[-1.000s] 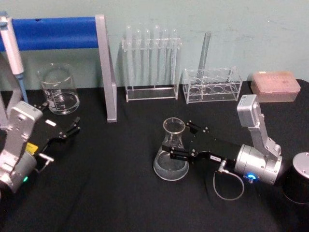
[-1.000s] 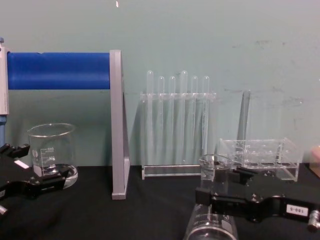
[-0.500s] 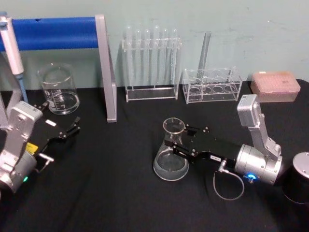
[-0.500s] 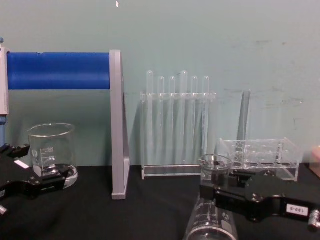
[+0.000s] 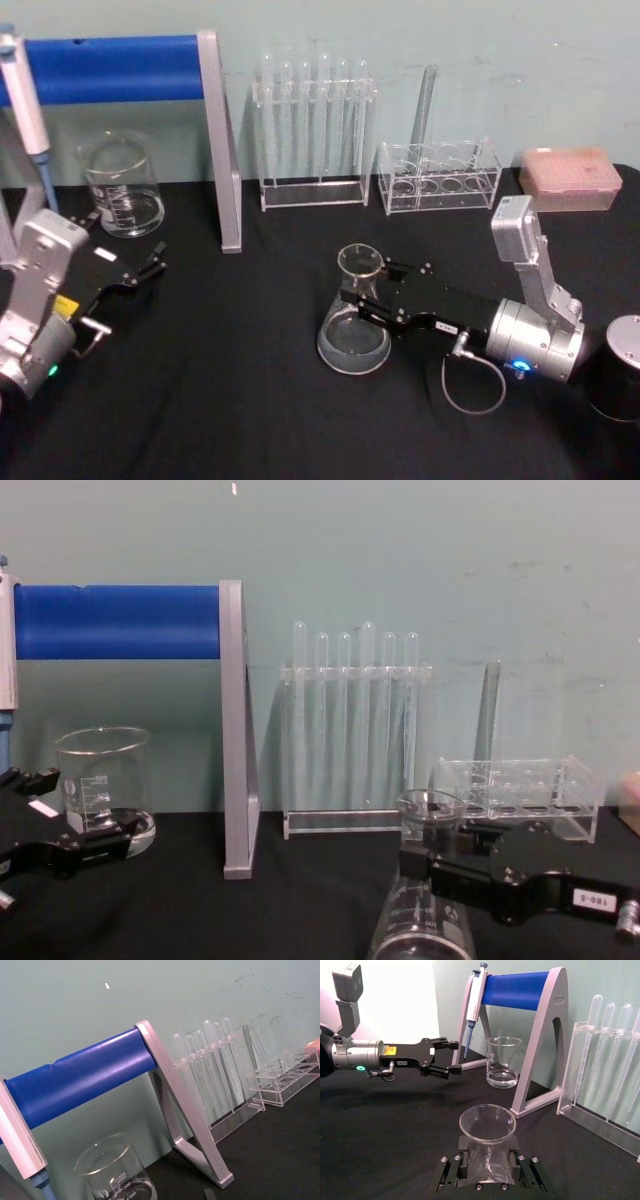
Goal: Grasp the erlenmeyer flask with one hand, shake it three times, then place it back.
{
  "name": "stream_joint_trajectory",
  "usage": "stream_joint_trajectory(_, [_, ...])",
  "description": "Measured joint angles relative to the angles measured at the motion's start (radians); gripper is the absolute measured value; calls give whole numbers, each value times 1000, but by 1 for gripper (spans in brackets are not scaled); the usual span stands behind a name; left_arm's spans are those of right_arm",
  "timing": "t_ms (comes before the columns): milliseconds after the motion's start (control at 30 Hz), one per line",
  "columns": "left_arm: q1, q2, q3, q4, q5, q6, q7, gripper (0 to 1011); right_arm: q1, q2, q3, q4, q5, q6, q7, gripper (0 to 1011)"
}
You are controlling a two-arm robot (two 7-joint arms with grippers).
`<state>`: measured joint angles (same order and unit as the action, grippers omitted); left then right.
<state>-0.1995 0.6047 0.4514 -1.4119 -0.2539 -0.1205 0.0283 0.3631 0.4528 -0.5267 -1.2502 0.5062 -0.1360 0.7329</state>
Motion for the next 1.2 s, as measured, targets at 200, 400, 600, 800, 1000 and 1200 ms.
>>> stream_joint_trajectory(200, [0,0,0,0,0,0,0,1001,-3,2,4,-4,-4,3,-16,449])
stream_joint_trajectory(400, [0,0,0,0,0,0,0,1001,-50,4,44,-88,-7,22,-113,448])
stream_joint_trajectory(600, [0,0,0,0,0,0,0,1001,-129,-7,107,-227,-29,57,-282,449])
stream_joint_trajectory(800, [0,0,0,0,0,0,0,1001,-200,-30,157,-338,-61,96,-426,448])
stream_joint_trajectory(1000, [0,0,0,0,0,0,0,1001,-262,-55,213,-413,-95,140,-558,449])
stream_joint_trajectory(1200, [0,0,0,0,0,0,0,1001,-308,-75,262,-458,-132,176,-656,449])
